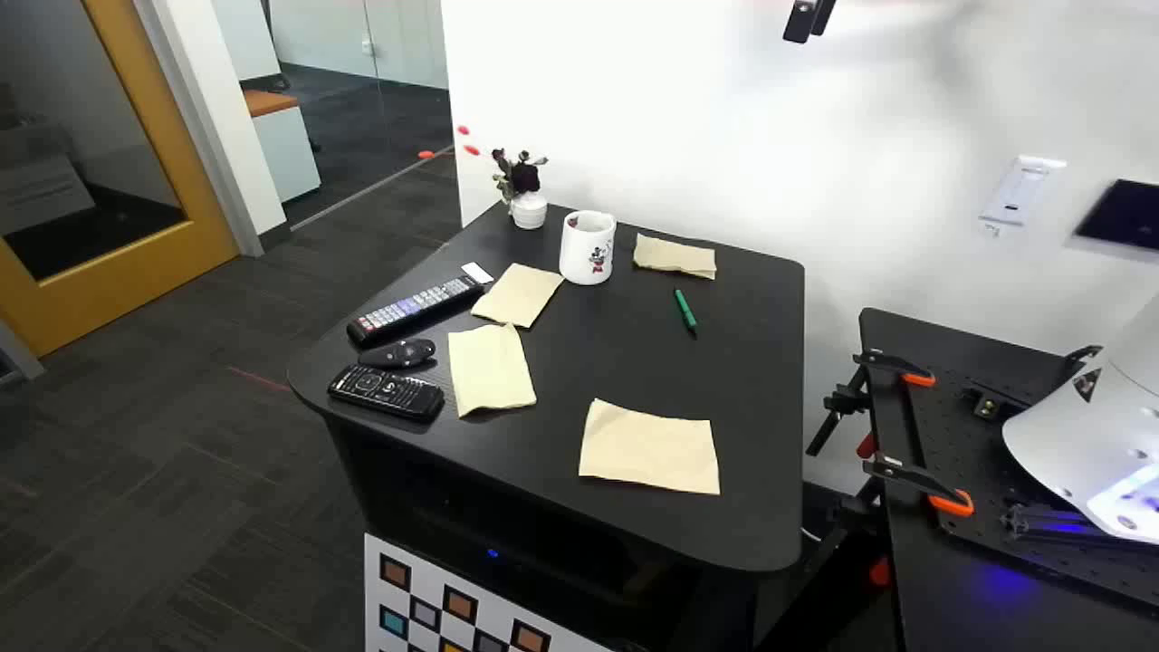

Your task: Slide the mug to the left

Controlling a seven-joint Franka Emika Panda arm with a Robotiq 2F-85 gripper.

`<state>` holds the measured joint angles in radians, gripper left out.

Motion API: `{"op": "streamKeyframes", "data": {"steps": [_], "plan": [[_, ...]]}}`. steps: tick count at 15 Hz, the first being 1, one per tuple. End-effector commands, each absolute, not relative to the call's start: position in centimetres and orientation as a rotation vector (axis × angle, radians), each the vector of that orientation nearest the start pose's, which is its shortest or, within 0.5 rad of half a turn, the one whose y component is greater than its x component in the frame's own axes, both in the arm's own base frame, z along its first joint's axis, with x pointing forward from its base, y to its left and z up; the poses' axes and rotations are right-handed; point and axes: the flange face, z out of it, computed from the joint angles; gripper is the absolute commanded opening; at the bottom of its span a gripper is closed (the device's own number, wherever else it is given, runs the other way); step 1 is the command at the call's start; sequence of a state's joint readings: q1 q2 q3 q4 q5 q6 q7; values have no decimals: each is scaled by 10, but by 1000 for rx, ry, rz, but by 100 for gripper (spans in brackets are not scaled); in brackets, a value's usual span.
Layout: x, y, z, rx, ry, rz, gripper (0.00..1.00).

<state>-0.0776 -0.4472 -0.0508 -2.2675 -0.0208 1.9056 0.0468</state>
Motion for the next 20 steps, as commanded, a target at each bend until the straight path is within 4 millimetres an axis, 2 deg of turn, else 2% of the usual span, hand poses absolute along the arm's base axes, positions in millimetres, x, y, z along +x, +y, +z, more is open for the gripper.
{"op": "streamKeyframes", "data": {"steps": [1,5,9,14,20], "plan": [[423,-59,540,-3129,259,-133,100],[423,-59,540,-3129,259,-133,100],[439,-69,540,-3173,189,-198,100],[481,-98,522,-3223,21,-372,100],[533,-122,484,-3174,-299,-521,100]]}}
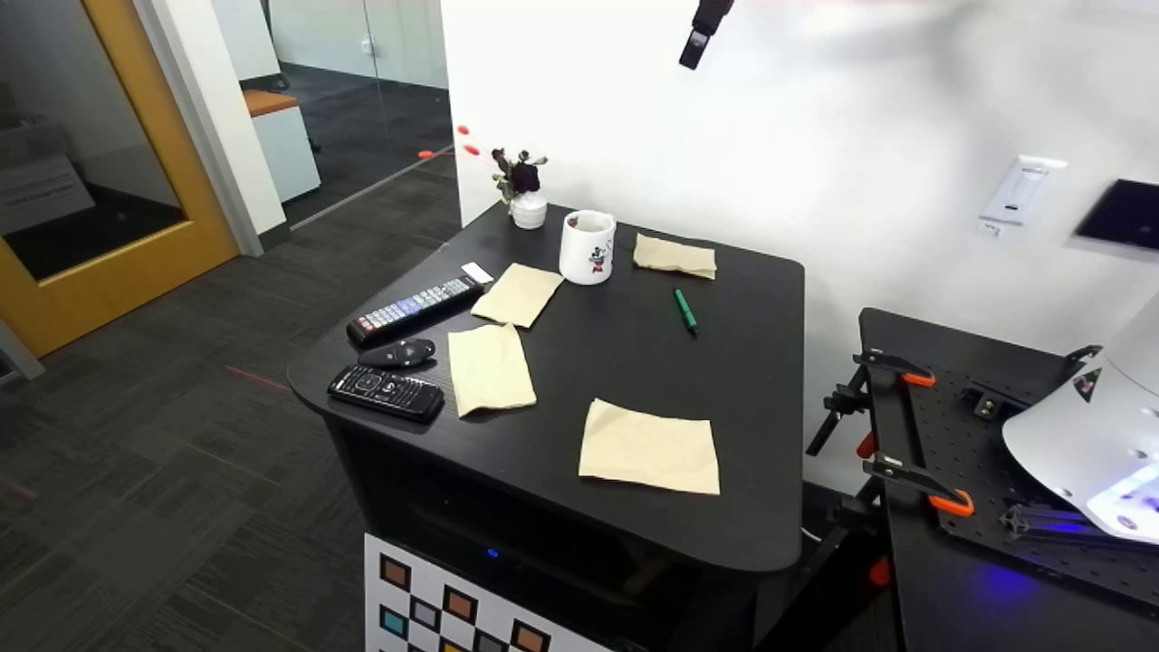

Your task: Slide the mug to the left

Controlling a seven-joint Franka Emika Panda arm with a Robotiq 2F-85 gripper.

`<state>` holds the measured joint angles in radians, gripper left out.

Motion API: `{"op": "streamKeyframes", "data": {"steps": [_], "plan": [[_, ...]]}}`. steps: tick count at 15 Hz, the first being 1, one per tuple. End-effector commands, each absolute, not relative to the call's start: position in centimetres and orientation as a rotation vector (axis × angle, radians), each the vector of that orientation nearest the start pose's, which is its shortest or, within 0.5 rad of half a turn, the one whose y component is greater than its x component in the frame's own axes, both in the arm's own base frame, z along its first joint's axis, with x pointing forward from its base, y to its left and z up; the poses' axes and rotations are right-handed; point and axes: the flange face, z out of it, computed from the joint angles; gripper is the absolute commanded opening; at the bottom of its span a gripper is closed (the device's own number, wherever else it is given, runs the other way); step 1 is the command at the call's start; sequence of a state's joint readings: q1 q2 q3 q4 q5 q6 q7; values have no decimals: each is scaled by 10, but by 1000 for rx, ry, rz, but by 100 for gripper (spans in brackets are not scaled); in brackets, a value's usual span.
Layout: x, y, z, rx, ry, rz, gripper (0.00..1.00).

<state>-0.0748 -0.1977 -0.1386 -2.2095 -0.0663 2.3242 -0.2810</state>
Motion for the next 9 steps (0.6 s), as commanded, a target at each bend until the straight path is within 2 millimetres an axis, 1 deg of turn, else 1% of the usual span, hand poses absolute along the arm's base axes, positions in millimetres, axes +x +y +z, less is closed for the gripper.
{"op": "streamKeyframes", "data": {"steps": [1,4,6,7,9], "plan": [[541,-123,477,-3163,-339,-526,100],[558,-123,460,-3126,-427,-511,100],[564,-122,452,-3105,-461,-464,100],[552,-121,453,-3129,-417,-474,100],[555,-120,446,-3128,-423,-457,100]]}}
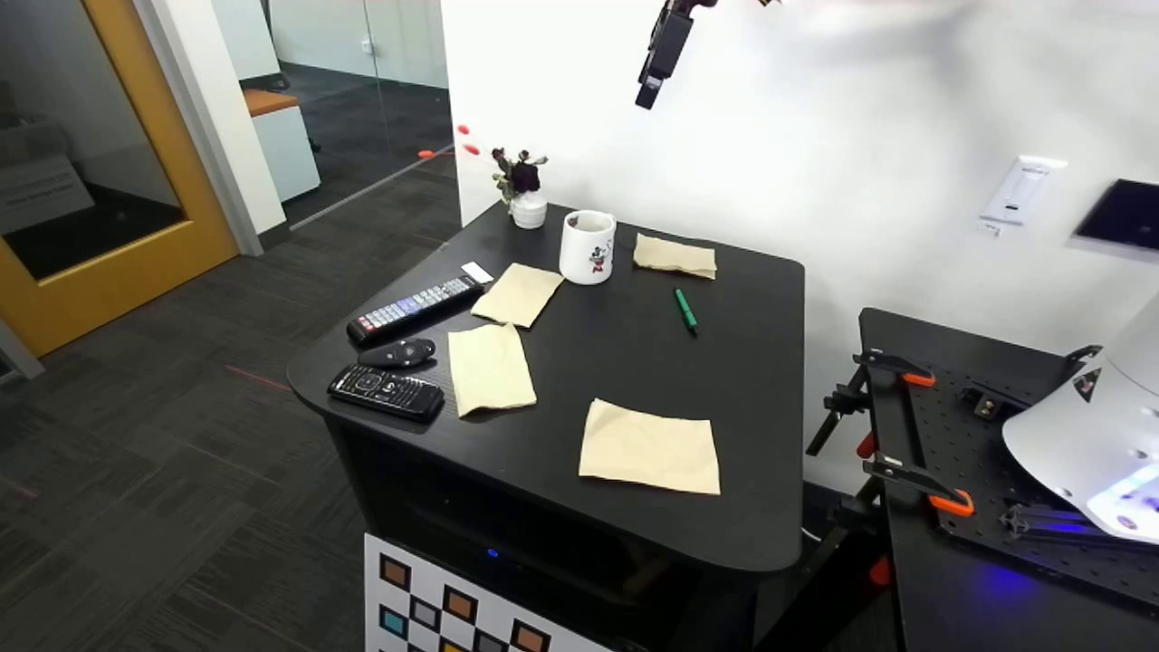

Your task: Slide the mug to the left

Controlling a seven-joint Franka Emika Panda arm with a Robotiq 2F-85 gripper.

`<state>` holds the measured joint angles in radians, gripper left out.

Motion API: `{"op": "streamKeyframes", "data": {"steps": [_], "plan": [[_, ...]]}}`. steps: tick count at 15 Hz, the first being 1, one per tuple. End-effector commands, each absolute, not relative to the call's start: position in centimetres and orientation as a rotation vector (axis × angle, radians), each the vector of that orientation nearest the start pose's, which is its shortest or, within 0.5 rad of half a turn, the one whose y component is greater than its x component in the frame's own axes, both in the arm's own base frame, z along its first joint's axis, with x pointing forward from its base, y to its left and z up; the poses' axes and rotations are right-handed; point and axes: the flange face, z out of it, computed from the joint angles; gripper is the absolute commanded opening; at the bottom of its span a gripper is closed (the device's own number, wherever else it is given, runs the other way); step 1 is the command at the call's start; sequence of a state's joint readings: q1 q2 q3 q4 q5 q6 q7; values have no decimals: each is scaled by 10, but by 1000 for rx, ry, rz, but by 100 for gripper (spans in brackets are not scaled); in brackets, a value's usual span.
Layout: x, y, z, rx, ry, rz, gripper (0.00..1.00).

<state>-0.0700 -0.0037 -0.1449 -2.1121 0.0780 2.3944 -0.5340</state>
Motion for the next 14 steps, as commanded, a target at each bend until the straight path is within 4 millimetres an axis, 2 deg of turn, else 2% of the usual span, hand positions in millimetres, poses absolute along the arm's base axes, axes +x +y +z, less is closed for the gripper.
{"op": "streamKeyframes", "data": {"steps": [1,4,7,14], "plan": [[555,-120,446,-3128,-423,-457,100],[555,-121,447,-3128,-422,-460,100],[564,-123,432,-3103,-412,-443,100],[595,-139,364,-3096,-363,-316,100]]}}
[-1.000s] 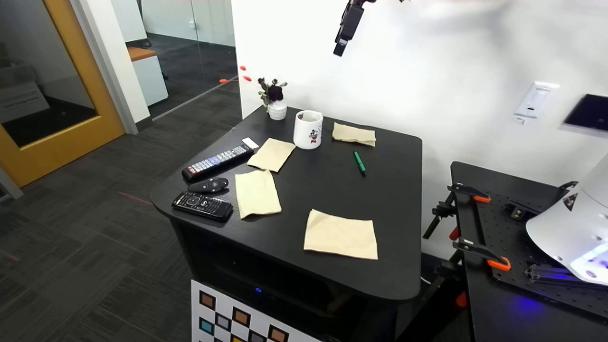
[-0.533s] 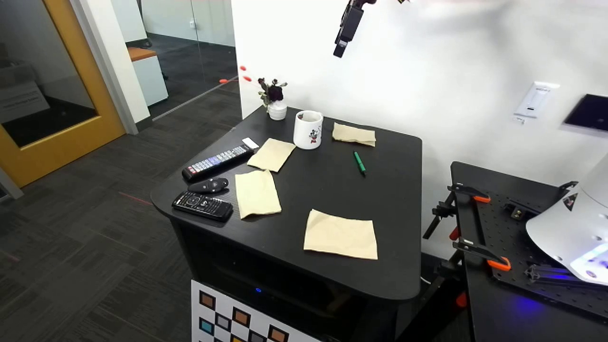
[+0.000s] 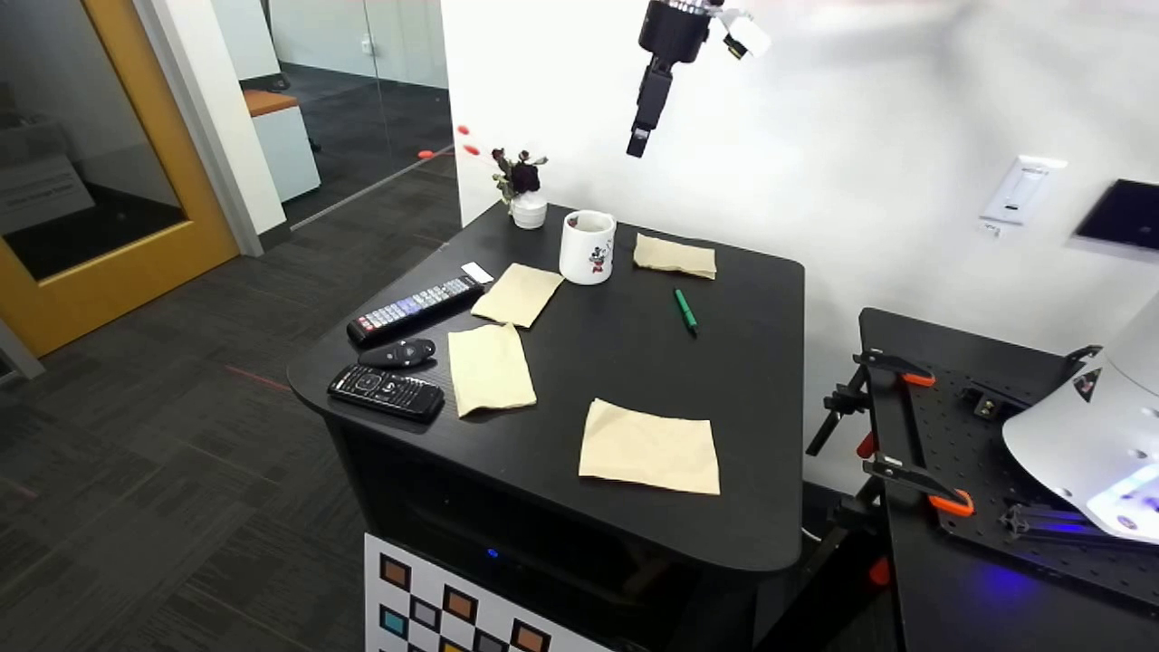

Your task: Slide the mug to the left

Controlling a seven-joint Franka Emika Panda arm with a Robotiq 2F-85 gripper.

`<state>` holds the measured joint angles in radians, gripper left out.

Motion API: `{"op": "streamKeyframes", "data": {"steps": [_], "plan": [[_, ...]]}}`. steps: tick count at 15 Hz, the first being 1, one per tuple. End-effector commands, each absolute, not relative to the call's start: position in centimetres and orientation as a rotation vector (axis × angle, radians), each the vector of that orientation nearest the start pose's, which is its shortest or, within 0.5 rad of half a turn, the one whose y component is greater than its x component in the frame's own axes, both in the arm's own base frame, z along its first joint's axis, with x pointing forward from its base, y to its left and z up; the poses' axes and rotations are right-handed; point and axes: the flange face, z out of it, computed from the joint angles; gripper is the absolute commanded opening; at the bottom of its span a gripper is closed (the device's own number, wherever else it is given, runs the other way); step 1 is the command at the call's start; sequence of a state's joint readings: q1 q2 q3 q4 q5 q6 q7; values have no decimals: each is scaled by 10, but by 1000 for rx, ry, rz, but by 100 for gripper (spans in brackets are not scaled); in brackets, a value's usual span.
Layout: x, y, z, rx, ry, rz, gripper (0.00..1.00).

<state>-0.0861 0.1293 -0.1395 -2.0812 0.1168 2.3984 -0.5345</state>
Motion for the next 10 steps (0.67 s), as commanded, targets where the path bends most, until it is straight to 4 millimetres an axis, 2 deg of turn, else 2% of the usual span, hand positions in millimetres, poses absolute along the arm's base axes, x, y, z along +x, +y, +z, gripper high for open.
{"op": "streamKeyframes", "data": {"steps": [1,10], "plan": [[600,-141,356,-3096,-359,-302,100],[650,-162,291,-3084,-347,-217,100]]}}
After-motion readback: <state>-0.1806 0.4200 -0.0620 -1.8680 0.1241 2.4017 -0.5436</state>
